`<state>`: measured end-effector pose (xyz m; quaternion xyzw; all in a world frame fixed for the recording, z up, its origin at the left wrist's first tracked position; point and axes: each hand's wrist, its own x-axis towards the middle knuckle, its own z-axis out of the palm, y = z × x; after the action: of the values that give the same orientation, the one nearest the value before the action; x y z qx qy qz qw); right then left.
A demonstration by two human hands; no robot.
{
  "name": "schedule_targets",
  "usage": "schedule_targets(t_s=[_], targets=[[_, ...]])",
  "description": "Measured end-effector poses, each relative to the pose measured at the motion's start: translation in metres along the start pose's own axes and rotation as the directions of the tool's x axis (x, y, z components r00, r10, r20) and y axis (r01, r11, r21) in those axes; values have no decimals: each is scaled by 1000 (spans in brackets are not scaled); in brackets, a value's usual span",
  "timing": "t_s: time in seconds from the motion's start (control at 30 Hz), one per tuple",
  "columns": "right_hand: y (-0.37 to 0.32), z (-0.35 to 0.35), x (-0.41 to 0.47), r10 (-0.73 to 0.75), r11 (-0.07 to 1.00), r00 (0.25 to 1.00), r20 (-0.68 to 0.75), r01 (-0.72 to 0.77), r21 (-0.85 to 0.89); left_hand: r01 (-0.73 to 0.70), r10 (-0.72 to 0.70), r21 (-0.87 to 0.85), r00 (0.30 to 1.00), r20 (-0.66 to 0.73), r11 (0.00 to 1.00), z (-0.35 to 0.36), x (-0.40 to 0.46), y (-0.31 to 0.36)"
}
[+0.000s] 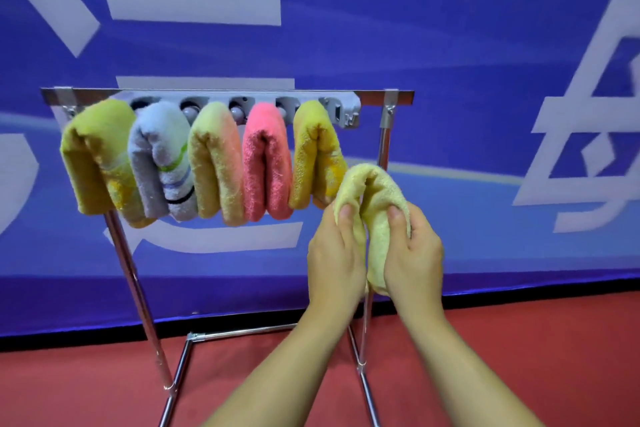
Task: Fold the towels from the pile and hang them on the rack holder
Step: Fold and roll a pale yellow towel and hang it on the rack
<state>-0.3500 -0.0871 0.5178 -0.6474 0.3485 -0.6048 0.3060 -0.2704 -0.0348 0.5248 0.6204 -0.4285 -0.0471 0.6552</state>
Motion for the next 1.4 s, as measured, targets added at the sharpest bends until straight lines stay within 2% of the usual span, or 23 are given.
schedule_targets(t_s=[0.17,0.33,0.5,0.6,0.8,0.93,1.03,1.2,1.4], targets=[[-28,-5,51,-46,999,997,-59,45,-12,21,-32,-77,988,-152,997,25,38,48],[-47,7,92,-99,994,994,-48,96,-48,23,-27,-16,954,-299,1000,35,78,67],[-52,21,126,-169,981,985,-40,164,-108,79,-72,9,943,-325,997,42,103,70],[-44,27,139,-184,975,982,-34,178,-134,60,-48,26,942,-333,998,49,111,66],[-4,37,143,-106,984,994,24,108,-142,16,28,134,947,-319,991,63,126,22],[26,45,134,-67,985,991,115,84,-150,4,4,37,977,-215,999,62,121,-1],[42,49,125,-26,987,983,184,54,-149,-32,30,-114,999,-18,993,63,120,-19],[41,47,111,58,985,936,348,3,-172,163,-94,-301,969,230,940,61,123,-35],[30,35,96,143,960,908,394,-30,-278,240,-119,-248,901,418,939,42,113,-31]])
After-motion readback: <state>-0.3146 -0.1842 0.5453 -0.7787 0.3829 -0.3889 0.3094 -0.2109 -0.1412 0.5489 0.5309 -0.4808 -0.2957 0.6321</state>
